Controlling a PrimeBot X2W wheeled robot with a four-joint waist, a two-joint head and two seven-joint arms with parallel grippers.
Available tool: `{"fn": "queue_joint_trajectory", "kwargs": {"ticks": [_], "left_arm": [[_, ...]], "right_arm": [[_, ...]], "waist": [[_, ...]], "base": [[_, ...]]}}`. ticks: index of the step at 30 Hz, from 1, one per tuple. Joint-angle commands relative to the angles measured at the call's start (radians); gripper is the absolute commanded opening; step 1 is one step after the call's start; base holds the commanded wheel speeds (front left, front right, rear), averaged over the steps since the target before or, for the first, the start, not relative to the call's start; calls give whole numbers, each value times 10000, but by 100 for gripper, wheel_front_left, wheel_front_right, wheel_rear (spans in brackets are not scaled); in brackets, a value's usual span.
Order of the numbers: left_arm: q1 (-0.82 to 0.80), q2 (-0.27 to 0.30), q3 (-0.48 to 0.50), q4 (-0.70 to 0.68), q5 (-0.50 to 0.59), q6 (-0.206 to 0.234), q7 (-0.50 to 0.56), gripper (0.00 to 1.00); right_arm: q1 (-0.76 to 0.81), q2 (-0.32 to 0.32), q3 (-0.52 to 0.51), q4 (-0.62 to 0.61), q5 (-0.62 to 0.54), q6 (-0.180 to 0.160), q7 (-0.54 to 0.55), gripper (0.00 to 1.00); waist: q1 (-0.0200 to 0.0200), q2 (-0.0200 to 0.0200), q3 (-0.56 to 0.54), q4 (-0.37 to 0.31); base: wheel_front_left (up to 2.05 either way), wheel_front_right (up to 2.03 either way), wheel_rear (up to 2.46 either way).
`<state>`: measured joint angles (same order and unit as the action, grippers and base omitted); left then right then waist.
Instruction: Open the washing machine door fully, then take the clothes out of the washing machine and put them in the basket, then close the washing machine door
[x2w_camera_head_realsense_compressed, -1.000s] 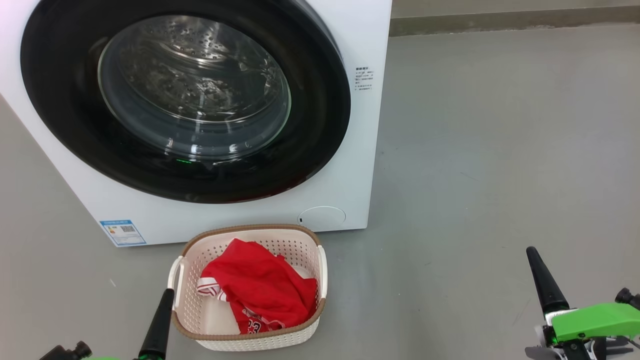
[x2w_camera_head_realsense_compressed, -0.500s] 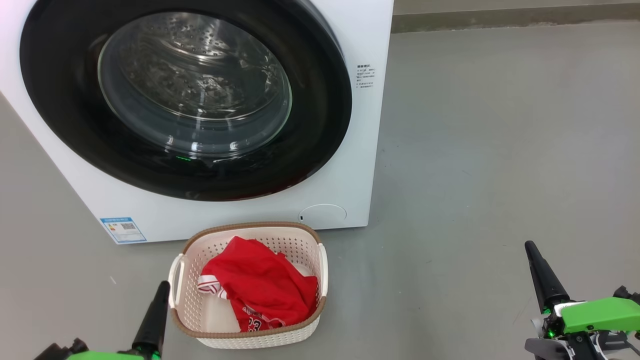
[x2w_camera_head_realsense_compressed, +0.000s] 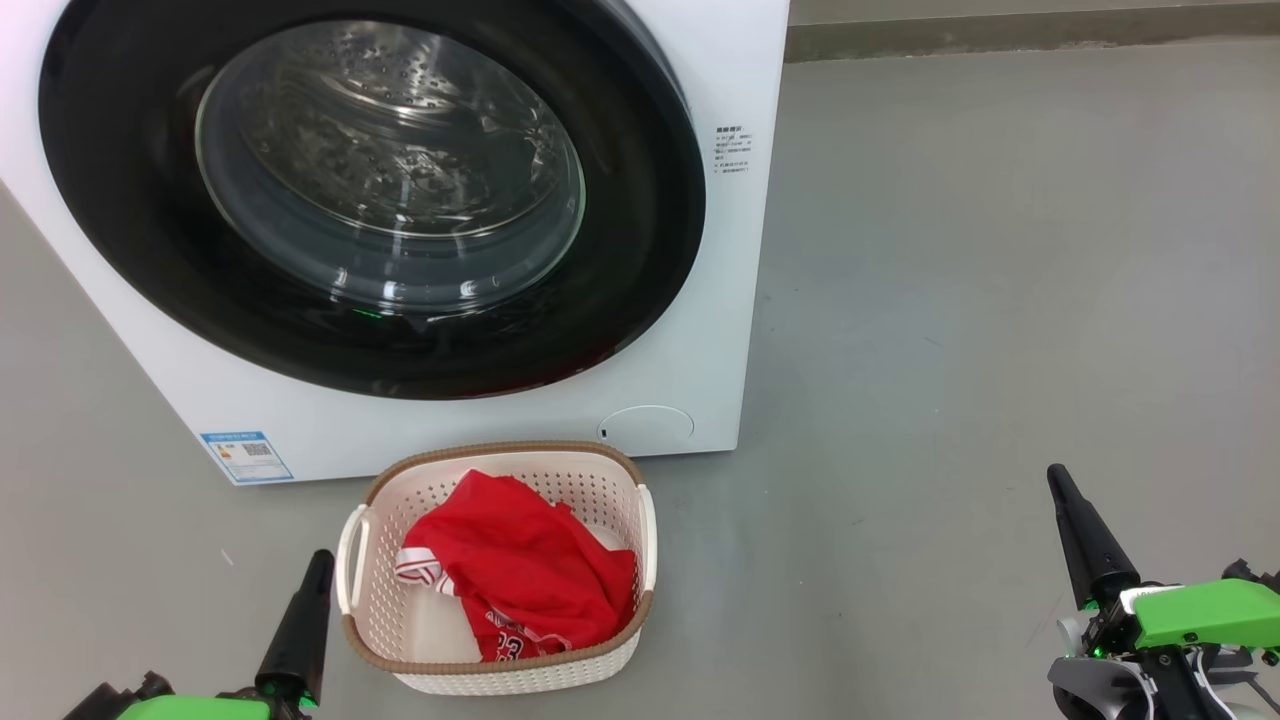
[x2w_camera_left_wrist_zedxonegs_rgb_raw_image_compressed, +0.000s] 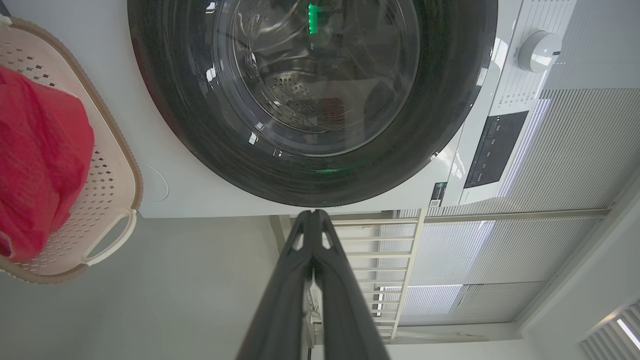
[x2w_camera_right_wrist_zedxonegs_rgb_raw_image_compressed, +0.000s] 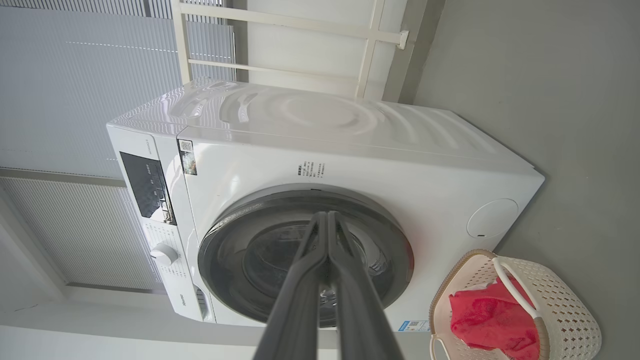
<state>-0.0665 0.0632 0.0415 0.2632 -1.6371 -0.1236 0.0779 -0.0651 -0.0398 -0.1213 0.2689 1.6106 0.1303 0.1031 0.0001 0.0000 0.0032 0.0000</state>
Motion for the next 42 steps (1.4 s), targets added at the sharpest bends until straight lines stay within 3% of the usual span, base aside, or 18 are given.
{"fn": "queue_joint_trajectory", "kwargs": {"ticks": [1,42], "left_arm": [[-386,125,371,-196,-8,-71,70,0],[-397,25,511,-189,109,-71,183,0]], "right_arm": [[-420,-161,146,-246,39,4,44,0],[-424,-135,109,-244,8,4,74,0]], "waist": [[-1,0,0,0],[-1,0,-1,0]], "base": [[0,0,0],[0,0,0]]}}
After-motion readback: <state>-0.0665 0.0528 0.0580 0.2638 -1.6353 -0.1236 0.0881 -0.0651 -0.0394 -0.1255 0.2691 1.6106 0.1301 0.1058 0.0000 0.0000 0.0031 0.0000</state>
